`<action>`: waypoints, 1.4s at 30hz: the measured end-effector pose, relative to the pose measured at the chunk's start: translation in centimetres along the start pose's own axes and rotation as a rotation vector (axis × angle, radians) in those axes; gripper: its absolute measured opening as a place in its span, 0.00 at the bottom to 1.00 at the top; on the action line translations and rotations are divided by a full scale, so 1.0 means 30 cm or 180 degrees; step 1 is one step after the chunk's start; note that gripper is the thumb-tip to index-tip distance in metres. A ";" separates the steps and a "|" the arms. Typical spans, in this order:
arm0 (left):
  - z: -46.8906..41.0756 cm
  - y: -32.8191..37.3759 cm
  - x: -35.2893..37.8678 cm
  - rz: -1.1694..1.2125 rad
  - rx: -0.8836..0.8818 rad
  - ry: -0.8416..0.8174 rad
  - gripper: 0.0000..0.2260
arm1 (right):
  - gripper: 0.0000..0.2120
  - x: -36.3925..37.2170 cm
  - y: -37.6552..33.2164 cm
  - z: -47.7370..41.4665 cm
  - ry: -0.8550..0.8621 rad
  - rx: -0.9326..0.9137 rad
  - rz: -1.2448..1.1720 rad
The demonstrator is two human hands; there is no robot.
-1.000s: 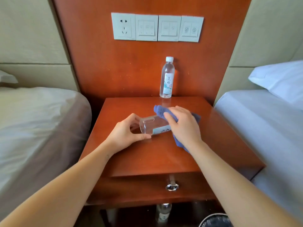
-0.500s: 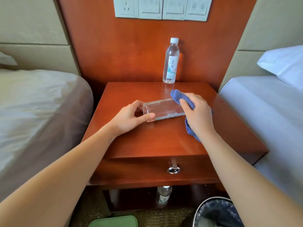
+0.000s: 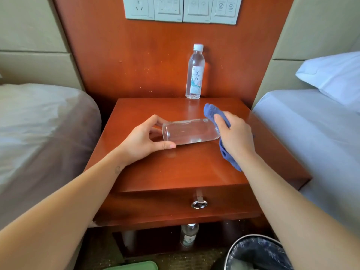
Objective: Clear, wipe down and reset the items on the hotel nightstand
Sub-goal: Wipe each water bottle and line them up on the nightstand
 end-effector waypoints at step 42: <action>0.000 -0.002 -0.010 0.0001 -0.0059 0.0190 0.22 | 0.17 0.125 -0.289 0.106 -0.0019 -0.1184 0.0264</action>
Point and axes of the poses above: each hand's wrist, its own z-axis away from the middle knuckle, its own x-axis out of the palm, y = z × x, the point moved 10 cm from there along -z, towards the middle knuckle, and after that the axes turned 6 degrees about z, right-handed, at the moved point
